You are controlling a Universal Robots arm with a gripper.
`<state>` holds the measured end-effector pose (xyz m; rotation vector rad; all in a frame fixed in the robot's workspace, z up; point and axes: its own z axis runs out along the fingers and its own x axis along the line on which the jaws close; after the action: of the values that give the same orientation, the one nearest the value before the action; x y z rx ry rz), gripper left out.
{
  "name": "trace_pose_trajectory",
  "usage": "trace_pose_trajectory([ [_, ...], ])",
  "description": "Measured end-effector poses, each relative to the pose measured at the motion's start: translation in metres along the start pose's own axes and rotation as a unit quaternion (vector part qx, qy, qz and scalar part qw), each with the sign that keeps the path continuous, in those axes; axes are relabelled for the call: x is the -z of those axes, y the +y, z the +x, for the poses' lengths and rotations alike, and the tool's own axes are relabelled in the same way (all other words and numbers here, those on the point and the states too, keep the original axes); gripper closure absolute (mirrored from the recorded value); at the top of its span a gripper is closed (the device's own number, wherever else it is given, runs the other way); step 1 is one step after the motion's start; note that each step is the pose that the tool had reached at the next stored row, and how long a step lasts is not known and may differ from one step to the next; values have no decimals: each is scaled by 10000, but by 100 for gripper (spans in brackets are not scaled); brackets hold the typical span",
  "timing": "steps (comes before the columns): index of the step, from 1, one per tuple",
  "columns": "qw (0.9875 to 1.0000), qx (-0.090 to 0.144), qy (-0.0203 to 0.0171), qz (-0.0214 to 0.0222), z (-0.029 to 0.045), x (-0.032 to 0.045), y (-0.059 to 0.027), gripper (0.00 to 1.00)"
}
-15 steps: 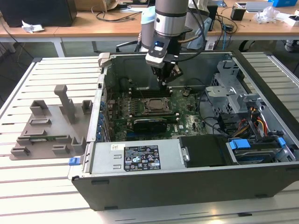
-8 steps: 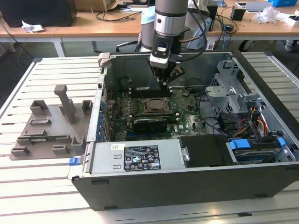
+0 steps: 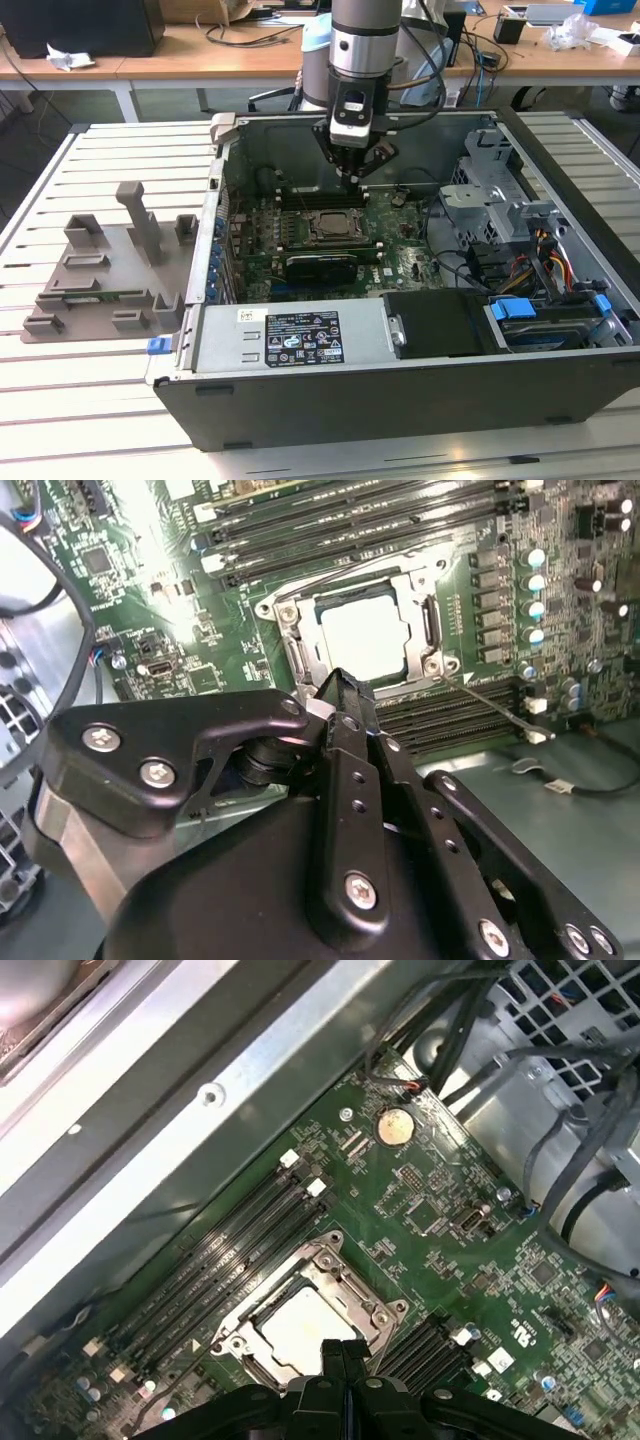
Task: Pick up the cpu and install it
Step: 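Install the first cpu locking lever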
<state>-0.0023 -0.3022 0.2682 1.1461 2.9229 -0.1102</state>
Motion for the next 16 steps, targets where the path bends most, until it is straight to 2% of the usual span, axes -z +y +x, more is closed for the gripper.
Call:
trace_pose_trajectory([
  [4, 9998, 214, -14, -6, 0, 0, 0, 89],
  [6, 9982, 602, -39, -16, 0, 0, 0, 89],
  [7, 9977, 669, -44, -17, 0, 0, 0, 89],
  [9, 9960, 893, -58, -23, 0, 0, 0, 89],
  [12, 9937, 1118, -73, -30, 0, -1, 0, 89],
  [16, 9913, 1311, -85, -34, 0, 0, 0, 89],
])
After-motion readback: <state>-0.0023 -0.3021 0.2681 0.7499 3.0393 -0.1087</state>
